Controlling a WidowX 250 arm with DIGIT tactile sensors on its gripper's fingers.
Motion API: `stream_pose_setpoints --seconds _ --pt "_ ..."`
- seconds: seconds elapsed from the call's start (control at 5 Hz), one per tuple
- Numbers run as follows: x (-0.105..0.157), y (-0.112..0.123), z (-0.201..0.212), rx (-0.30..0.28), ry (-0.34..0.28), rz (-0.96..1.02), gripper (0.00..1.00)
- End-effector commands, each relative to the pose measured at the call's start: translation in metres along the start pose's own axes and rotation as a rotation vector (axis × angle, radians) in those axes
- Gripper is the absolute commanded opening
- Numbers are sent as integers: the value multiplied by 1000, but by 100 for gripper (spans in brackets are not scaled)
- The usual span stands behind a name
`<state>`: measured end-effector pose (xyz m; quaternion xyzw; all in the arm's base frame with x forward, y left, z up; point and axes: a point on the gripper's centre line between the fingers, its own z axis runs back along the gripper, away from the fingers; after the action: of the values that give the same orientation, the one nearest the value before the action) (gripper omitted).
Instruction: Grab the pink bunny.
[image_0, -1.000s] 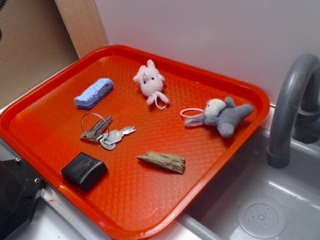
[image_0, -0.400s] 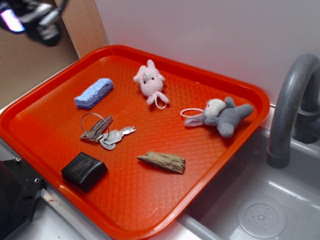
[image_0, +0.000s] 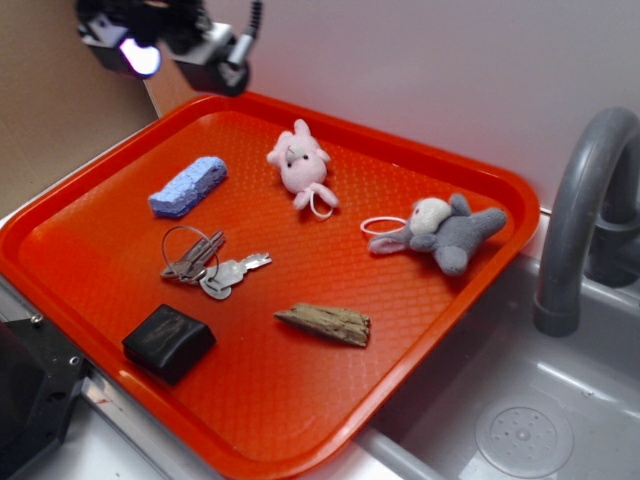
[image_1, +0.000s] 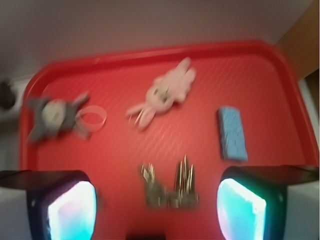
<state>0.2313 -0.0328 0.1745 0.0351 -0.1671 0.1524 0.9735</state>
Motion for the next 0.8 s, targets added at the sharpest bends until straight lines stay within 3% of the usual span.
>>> stream_pose_setpoints --seconds 0.0,0.2,0.6 --pt "42 4 -66 103 -195 161 100" --pt "51 1 -89 136 -236 210 100" --pt "51 25 -125 204 -237 266 100"
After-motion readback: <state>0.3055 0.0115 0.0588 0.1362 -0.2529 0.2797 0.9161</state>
